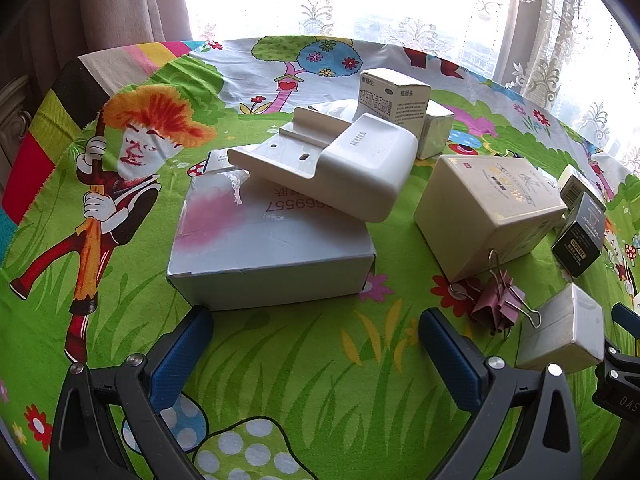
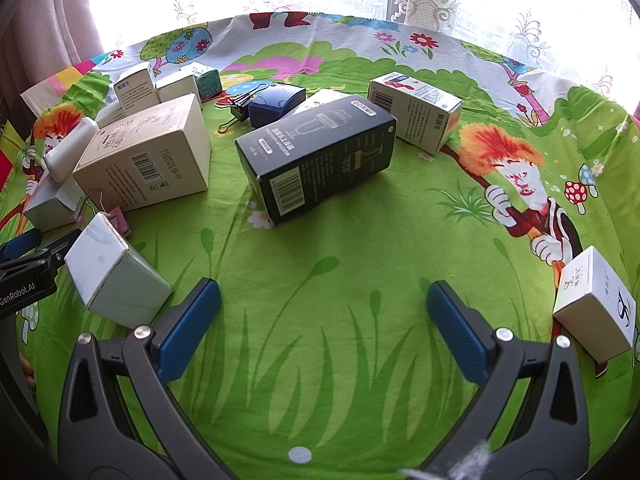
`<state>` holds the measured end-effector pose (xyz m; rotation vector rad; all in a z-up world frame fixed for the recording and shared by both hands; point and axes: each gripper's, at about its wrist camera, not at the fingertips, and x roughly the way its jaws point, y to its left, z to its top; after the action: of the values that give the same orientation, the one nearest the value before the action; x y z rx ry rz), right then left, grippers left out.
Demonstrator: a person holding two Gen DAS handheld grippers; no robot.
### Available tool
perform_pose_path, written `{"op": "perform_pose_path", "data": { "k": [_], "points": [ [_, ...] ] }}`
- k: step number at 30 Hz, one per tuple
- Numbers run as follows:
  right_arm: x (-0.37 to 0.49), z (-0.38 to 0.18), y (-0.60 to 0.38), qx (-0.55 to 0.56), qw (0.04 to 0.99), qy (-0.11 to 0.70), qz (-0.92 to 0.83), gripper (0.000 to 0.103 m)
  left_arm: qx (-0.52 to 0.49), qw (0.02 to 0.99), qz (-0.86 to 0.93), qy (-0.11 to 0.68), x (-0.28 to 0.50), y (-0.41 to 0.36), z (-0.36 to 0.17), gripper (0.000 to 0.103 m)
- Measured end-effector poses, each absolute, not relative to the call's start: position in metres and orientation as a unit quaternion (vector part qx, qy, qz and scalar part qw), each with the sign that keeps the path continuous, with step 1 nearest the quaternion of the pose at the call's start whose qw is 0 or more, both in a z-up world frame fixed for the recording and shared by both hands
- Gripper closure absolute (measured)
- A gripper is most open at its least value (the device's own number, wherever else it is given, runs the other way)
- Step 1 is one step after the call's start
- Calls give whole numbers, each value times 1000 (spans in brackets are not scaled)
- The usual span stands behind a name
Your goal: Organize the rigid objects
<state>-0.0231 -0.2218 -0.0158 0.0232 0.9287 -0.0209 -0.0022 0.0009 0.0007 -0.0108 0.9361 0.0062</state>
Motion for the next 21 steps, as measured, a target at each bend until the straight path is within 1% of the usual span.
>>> {"op": "perform_pose_path", "data": {
  "k": [21],
  "points": [
    [-24,-17,-222,10,894,448,-8,0,-6,891,6,453,1,0,0,0]
  ]
}}
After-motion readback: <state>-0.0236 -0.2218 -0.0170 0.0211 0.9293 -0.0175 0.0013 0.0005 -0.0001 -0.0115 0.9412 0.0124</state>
